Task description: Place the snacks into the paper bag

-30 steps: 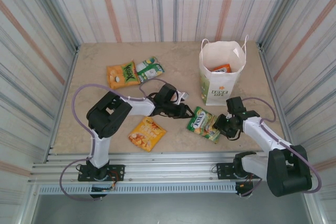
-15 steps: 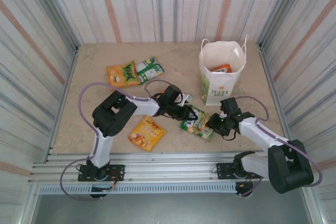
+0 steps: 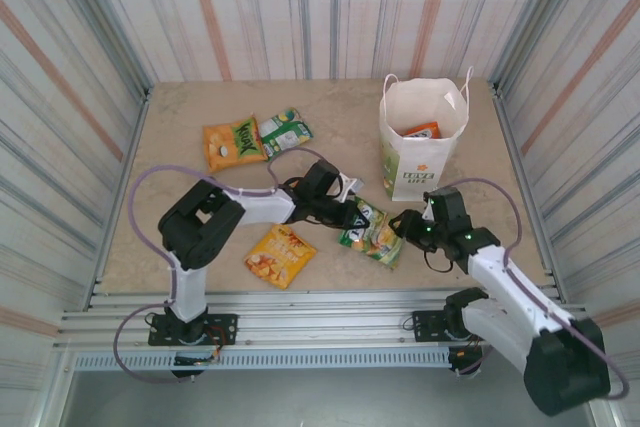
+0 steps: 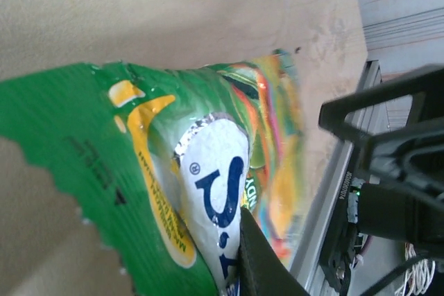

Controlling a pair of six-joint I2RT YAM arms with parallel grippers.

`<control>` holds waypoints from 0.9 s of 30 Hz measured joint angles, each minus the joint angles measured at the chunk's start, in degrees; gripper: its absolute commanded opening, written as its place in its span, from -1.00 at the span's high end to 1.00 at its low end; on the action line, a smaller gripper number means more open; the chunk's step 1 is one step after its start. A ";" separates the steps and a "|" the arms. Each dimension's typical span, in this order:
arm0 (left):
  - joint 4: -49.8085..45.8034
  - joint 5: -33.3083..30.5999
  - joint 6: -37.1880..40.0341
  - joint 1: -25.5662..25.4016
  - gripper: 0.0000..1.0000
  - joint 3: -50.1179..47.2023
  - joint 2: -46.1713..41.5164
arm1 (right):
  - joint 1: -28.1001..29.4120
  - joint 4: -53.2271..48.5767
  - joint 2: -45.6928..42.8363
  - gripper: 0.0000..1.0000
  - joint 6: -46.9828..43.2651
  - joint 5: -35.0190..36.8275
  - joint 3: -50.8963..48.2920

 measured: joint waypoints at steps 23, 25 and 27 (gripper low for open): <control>-18.29 1.66 42.07 0.74 0.93 -1.42 -27.28 | 1.38 -11.17 -6.19 -0.16 -34.16 -12.92 19.12; -18.49 2.82 44.28 0.74 0.93 -1.42 -27.80 | 2.75 -12.02 -4.04 -0.17 -36.28 -14.23 19.87; -18.88 3.89 45.79 0.74 0.92 -1.42 -27.85 | 4.15 -13.35 -2.25 -0.18 -38.75 -15.06 20.72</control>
